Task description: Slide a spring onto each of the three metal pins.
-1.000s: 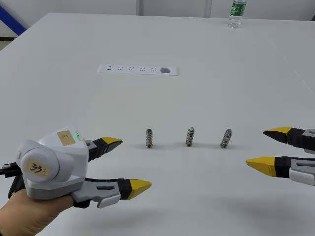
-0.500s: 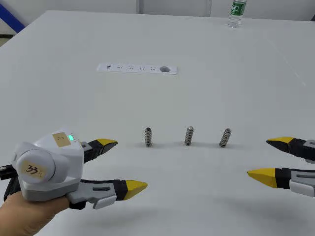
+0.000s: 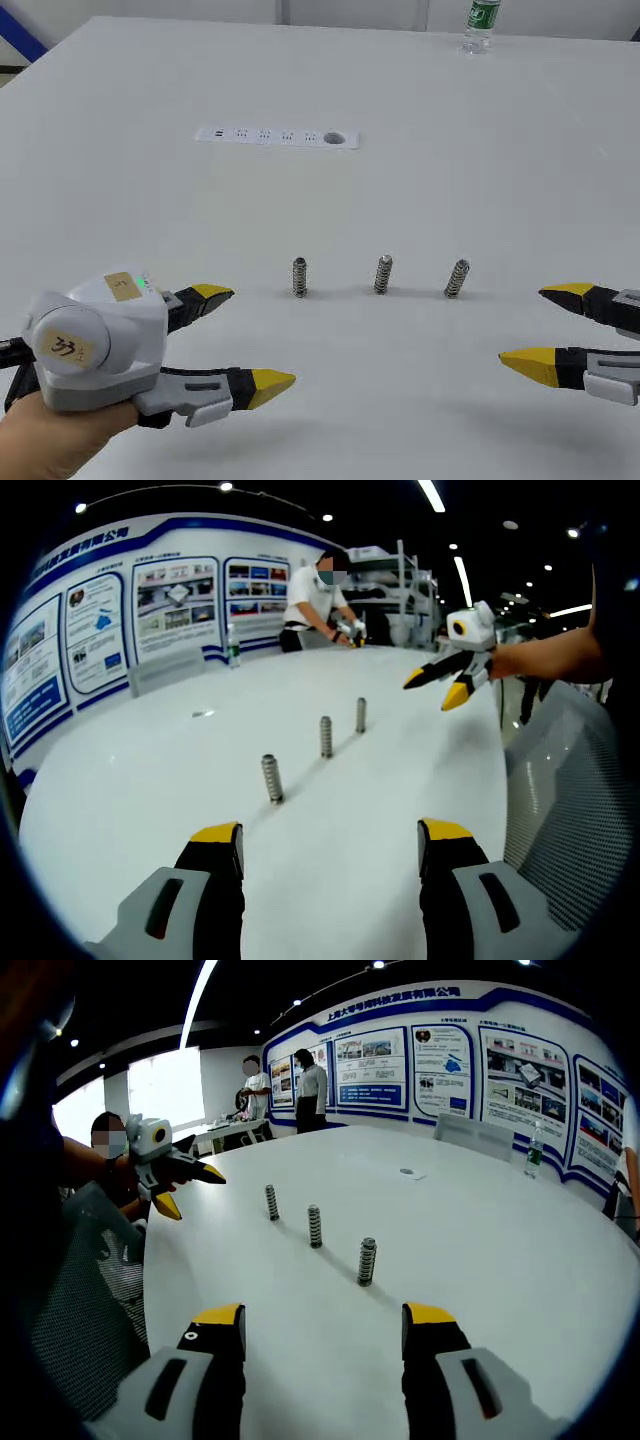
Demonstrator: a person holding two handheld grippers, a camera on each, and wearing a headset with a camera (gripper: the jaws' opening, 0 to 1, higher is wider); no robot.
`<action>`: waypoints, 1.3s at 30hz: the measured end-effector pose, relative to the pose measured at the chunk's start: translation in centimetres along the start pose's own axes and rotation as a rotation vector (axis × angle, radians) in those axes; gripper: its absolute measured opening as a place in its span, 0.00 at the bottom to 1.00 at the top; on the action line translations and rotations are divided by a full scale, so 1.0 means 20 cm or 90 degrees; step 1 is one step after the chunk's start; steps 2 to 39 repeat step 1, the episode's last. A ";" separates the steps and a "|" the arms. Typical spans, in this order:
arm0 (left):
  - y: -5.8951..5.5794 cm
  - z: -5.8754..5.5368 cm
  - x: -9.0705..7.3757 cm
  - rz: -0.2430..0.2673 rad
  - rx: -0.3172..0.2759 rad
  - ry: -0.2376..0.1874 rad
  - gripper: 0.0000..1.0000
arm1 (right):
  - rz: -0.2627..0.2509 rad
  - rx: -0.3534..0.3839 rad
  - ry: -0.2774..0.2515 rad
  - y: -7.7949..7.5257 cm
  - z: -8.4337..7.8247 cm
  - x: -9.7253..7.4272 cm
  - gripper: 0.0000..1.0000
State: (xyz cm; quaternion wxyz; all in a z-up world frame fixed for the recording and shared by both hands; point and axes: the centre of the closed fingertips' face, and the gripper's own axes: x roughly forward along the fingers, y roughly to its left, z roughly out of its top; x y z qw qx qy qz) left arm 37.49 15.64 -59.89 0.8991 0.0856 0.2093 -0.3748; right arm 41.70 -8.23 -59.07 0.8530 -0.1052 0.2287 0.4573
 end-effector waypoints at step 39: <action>0.00 0.00 0.00 0.000 0.000 0.000 0.72 | 0.000 0.002 -0.001 0.00 0.00 0.00 0.65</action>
